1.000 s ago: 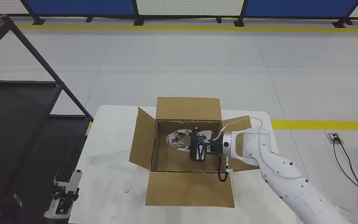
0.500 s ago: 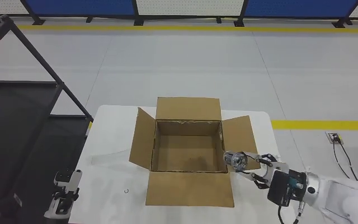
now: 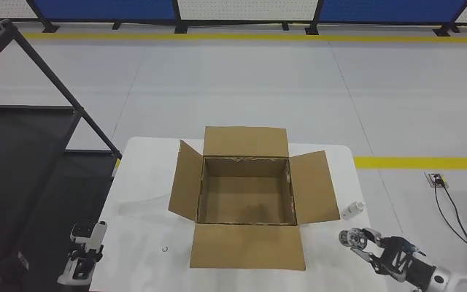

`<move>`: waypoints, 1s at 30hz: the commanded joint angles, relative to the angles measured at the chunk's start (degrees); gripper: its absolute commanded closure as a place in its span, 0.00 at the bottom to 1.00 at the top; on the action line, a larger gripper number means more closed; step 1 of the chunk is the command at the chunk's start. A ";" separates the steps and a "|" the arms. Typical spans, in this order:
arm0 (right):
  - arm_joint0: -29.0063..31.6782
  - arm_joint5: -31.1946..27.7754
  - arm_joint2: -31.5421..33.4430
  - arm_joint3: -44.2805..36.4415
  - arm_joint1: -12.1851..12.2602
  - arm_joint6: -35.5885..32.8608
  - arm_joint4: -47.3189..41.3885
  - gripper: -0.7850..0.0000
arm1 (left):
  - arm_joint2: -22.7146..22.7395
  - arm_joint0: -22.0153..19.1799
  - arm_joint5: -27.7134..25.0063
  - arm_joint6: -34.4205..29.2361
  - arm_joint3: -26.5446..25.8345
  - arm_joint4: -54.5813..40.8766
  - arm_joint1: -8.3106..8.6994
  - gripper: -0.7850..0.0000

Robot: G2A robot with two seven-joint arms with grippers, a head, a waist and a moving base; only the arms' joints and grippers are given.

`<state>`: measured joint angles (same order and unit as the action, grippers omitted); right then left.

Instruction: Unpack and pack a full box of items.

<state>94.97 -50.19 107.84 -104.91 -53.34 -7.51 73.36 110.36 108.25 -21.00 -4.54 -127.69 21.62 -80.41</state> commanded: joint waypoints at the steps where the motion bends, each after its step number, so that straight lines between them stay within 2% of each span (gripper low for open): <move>1: -2.91 0.91 -2.69 3.09 0.02 -2.66 0.05 1.00 | 0.00 0.00 0.00 0.00 0.00 0.00 0.00 0.00; 6: -9.85 2.79 -8.79 11.73 -0.17 -5.04 0.70 1.00 | 0.00 0.00 0.00 0.00 0.00 0.00 0.00 0.00; 12: -15.57 4.81 -13.89 19.69 -0.49 -1.93 4.56 1.00 | 0.00 0.00 0.00 0.00 0.00 0.00 0.00 0.00; 17: -18.15 3.81 -16.09 23.44 -0.49 -0.41 6.68 1.00 | 0.00 0.00 0.00 0.00 0.00 0.00 0.00 0.00; 19: -18.83 3.89 -16.58 24.37 -0.48 -0.15 7.15 0.84 | 0.00 0.00 0.00 0.00 0.00 0.00 0.00 0.00; 21: -19.31 3.80 -16.95 25.03 -0.47 0.20 7.33 0.73 | 0.00 0.00 0.00 0.00 0.00 0.00 0.00 0.00; 22: -19.48 3.80 -17.09 25.28 -0.46 0.37 7.43 0.64 | 0.00 0.00 0.00 0.00 0.00 0.00 0.00 0.00; 24: -19.75 3.91 -17.38 25.68 -0.43 0.40 7.80 0.53 | 0.00 0.00 0.00 0.00 0.00 0.00 0.00 0.00; 25: -19.86 3.94 -17.50 25.82 -0.42 0.49 7.84 0.39 | 0.00 0.00 0.00 0.00 0.00 0.00 0.00 0.00; 26: -19.95 3.94 -17.58 25.97 -0.41 0.50 7.86 0.15 | 0.00 0.00 0.00 0.00 0.00 0.00 0.00 0.00; 27: -20.04 3.97 -17.64 26.06 -0.39 0.51 7.89 0.00 | 0.00 0.00 0.00 0.00 0.00 0.00 0.00 0.00; 30: -19.88 4.17 -17.38 25.86 -0.29 0.88 7.79 0.00 | 0.00 0.00 0.00 0.00 0.00 0.00 0.00 0.00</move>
<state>74.97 -46.06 90.30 -78.89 -53.66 -6.78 81.21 110.36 108.25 -21.00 -4.54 -127.69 21.62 -80.41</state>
